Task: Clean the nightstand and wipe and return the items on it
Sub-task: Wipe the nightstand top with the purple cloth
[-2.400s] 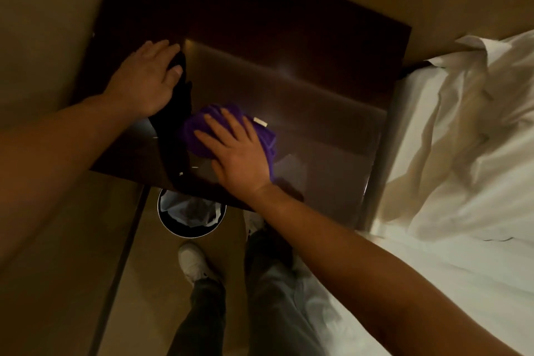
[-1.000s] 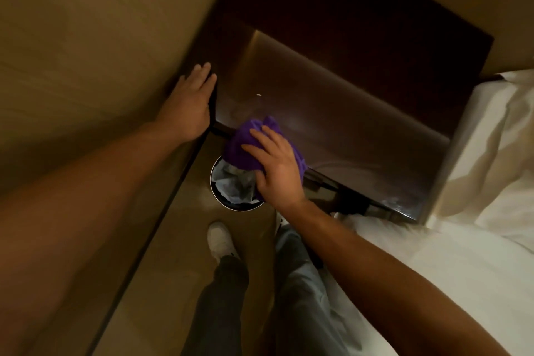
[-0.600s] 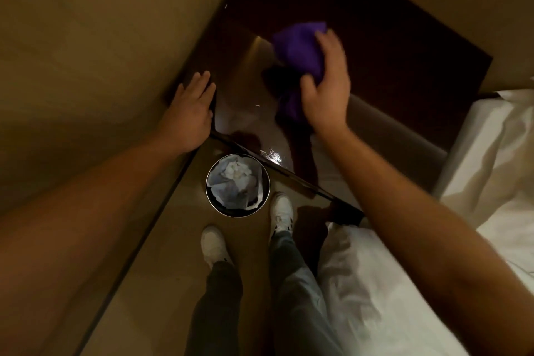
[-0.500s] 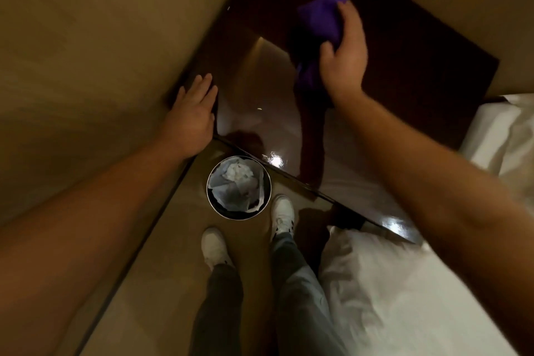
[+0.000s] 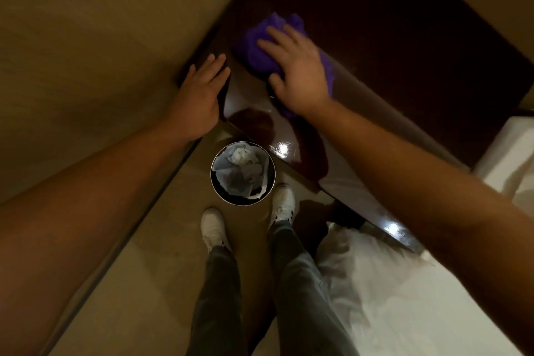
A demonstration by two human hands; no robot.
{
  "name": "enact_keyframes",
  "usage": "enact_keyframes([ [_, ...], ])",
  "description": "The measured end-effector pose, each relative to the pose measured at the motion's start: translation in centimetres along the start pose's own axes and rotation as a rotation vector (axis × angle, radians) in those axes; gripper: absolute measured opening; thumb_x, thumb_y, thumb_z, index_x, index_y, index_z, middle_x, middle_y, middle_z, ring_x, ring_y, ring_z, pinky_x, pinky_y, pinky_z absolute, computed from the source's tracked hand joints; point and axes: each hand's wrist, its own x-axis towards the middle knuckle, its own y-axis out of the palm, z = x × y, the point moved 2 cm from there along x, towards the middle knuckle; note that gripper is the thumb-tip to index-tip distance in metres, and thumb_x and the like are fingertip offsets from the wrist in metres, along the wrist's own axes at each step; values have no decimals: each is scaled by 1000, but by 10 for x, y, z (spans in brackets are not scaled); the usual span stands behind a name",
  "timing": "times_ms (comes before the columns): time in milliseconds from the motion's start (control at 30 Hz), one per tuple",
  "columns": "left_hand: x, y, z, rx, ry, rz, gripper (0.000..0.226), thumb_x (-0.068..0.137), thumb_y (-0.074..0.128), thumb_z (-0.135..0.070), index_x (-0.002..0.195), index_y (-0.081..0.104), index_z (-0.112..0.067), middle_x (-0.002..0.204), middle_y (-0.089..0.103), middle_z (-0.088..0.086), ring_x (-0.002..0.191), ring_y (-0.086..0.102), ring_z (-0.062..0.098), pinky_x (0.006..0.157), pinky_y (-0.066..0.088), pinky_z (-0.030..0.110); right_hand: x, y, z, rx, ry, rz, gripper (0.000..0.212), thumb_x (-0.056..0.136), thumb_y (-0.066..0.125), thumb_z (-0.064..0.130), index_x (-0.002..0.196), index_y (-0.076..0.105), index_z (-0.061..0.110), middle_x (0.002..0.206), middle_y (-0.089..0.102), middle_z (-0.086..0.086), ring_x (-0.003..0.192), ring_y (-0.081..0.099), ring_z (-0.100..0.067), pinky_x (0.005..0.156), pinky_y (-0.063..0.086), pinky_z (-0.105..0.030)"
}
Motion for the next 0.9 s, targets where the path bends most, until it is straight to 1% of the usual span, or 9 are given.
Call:
enact_keyframes([
  [100, -1, -4, -3, -52, 0, 9, 63, 89, 43, 16, 151, 39, 4, 167, 18, 18, 156, 10, 36, 125, 8, 57, -32, 18, 22, 3, -29, -6, 66, 83, 65, 23, 148, 55, 21, 161, 43, -5, 152, 33, -35, 121, 26, -49],
  [233, -1, -6, -2, -84, -13, 19, 60, 93, 40, 16, 151, 36, 6, 167, 18, 19, 156, 11, 35, 126, 7, 54, -68, 37, 39, 63, -21, -41, 65, 79, 71, 18, 143, 61, 19, 158, 49, -6, 149, 37, -36, 119, 29, -54],
  [333, 1, -5, -1, -79, -7, 20, 59, 91, 40, 17, 150, 37, 8, 166, 19, 20, 156, 12, 35, 127, 7, 52, -89, 50, 52, 107, -34, -51, 61, 79, 71, 15, 140, 64, 17, 155, 51, -7, 148, 38, -37, 119, 29, -55],
  [467, 3, -2, 0, -46, -13, 9, 61, 91, 42, 15, 151, 38, 7, 167, 19, 18, 156, 13, 34, 126, 8, 52, -107, 60, 68, 172, -28, -75, 60, 75, 73, 7, 134, 68, 14, 152, 55, -9, 146, 42, -38, 117, 31, -55],
  [600, 3, 2, -2, 11, -12, 3, 61, 92, 43, 13, 152, 35, 6, 167, 17, 18, 156, 11, 35, 126, 8, 54, -125, 68, 87, 273, -18, -100, 52, 68, 75, -3, 119, 76, 6, 141, 64, -14, 139, 49, -44, 114, 35, -55],
  [667, 3, 2, -2, 23, -16, -5, 61, 94, 44, 11, 153, 34, 5, 168, 16, 16, 157, 10, 33, 127, 6, 51, -136, 72, 96, 312, -24, -66, 50, 68, 74, -8, 115, 78, 4, 137, 67, -15, 139, 50, -44, 115, 35, -56],
  [767, 2, -1, 3, 54, 10, 4, 56, 98, 46, 3, 153, 34, 3, 168, 17, 14, 157, 11, 31, 127, 9, 49, -151, 73, 103, 390, -13, -4, 54, 68, 69, -13, 119, 76, 4, 139, 65, -14, 141, 48, -42, 117, 33, -57],
  [833, 3, -6, 3, 58, 10, 19, 52, 99, 49, -2, 151, 40, 3, 167, 23, 15, 155, 16, 34, 126, 14, 50, -162, 67, 104, 447, -12, -32, 57, 66, 69, -14, 119, 76, 4, 139, 65, -14, 141, 48, -41, 116, 36, -57],
  [900, 4, -12, -3, 52, -19, -25, 46, 100, 54, -9, 144, 50, 4, 162, 33, 19, 153, 21, 39, 124, 19, 52, -170, 55, 99, 498, 9, -123, 57, 65, 70, -13, 119, 75, 5, 139, 65, -14, 141, 49, -39, 118, 37, -54],
])
